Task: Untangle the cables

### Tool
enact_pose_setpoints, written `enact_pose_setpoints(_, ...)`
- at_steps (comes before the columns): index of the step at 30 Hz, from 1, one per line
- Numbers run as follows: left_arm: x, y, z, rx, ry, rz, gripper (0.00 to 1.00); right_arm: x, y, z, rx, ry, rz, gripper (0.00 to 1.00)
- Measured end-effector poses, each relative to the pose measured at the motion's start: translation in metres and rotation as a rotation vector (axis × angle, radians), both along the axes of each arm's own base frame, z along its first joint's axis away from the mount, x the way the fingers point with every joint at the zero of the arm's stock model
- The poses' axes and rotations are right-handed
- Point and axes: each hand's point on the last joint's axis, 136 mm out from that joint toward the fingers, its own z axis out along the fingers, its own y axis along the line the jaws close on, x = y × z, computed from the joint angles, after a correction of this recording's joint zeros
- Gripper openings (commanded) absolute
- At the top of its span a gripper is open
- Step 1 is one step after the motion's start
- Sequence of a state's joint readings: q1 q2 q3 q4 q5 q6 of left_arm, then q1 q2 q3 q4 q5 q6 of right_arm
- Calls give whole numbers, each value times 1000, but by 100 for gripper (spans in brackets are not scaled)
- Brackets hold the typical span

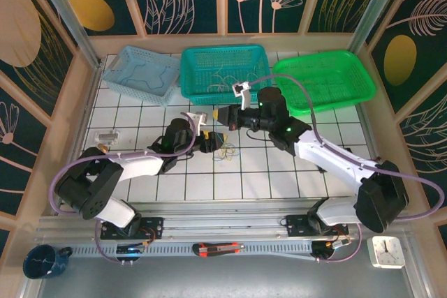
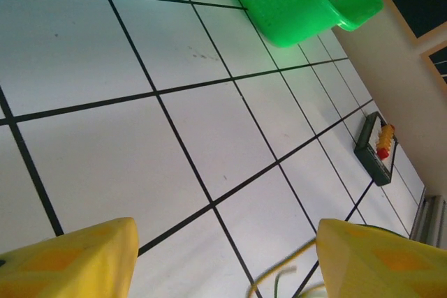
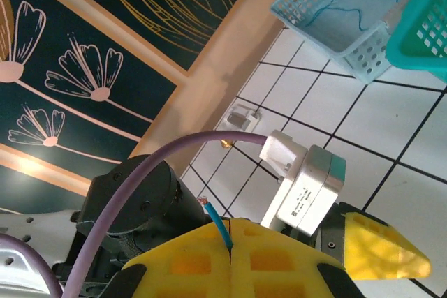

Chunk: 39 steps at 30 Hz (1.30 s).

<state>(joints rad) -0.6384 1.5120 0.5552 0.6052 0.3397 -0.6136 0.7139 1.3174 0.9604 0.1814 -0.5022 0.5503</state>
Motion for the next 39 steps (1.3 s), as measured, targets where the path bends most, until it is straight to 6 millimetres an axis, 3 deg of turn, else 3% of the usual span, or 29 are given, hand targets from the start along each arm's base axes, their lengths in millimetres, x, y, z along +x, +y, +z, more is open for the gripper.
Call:
enact_pose_setpoints(4,-6,5,5,-10,-21,6,76,2,-1,0,-1,0,-11,0)
enact_pose_setpoints(10,-17,31,16,6,-65,83,86,5,-4,-9,-15,6,-36,0)
enact_pose_setpoints(16,-17,63,7,89,-55,222,89,12,-4,-24,-43,26,-56,0)
enact_pose_setpoints(20,-22,73,1,103,-49,248,90,15,-2,-31,-53,31,-60,0)
enact_pose_setpoints(31,-18,54,22,60,-118,164,89,22,3,-58,-104,56,-53,0)
enact_pose_setpoints(36,-3,38,18,65,-120,137,84,22,4,-60,-104,61,-49,0)
enact_pose_setpoints(39,7,27,13,62,-118,119,76,20,6,-59,-98,68,-42,0)
